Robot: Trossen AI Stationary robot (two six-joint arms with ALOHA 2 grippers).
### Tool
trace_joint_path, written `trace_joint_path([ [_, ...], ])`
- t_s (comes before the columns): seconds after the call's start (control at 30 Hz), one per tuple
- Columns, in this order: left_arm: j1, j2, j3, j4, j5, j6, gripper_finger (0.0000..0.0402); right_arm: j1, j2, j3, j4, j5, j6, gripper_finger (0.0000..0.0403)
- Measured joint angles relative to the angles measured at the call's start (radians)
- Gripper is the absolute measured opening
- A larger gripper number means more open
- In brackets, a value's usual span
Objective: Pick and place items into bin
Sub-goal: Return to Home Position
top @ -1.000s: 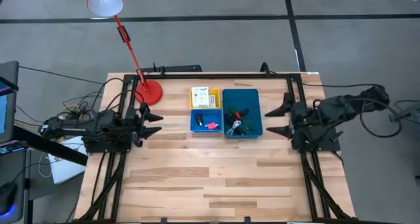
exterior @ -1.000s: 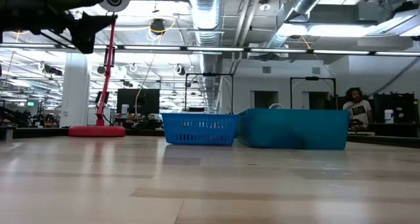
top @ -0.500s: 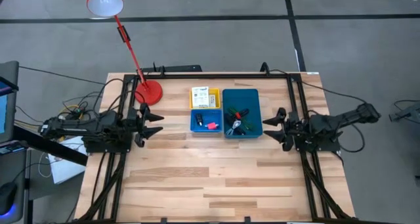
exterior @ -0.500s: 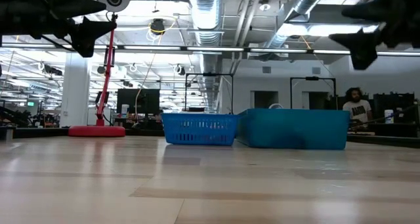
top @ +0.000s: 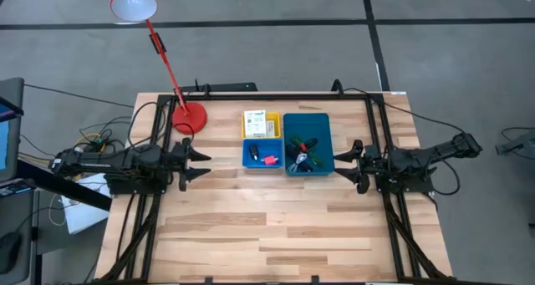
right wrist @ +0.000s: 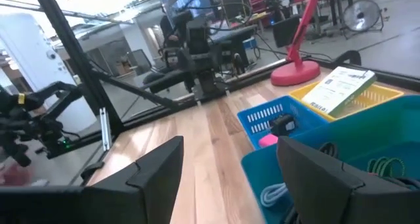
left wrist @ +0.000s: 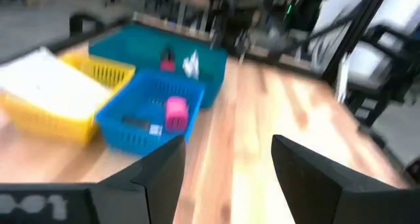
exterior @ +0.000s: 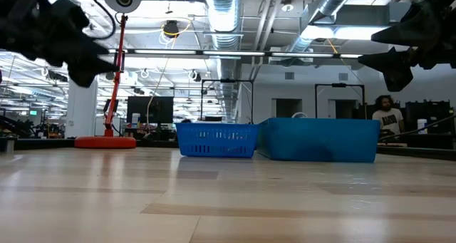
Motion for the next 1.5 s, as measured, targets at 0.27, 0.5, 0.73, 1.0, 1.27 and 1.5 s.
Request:
trace_joint_path([
  [0.27,0.0,0.005,0.011,-0.21,0.001,0.077,0.0215,0.0,0.0,0.0,0.0,-0.001,0.0,0.024],
  [0.5,0.0,0.007,0.011,-0.21,0.001,0.087,0.0215,0.0,0.0,0.0,0.0,-0.001,0.0,0.024],
  [0.73,0.0,0.007,0.01,-0.211,0.001,0.088,0.0215,0.0,0.0,0.0,0.0,-0.001,0.0,0.024],
  [1.0,0.0,0.007,0.01,-0.211,0.001,0.088,0.0215,0.0,0.0,0.0,0.0,-0.001,0.0,0.024],
  [1.27,0.0,0.007,0.01,-0.211,0.001,0.088,0.0215,0.0,0.0,0.0,0.0,-0.001,0.001,0.024],
  [1.5,0.0,0.007,0.009,-0.211,0.001,0.088,0.0215,0.0,0.0,0.0,0.0,-0.001,0.001,0.024],
])
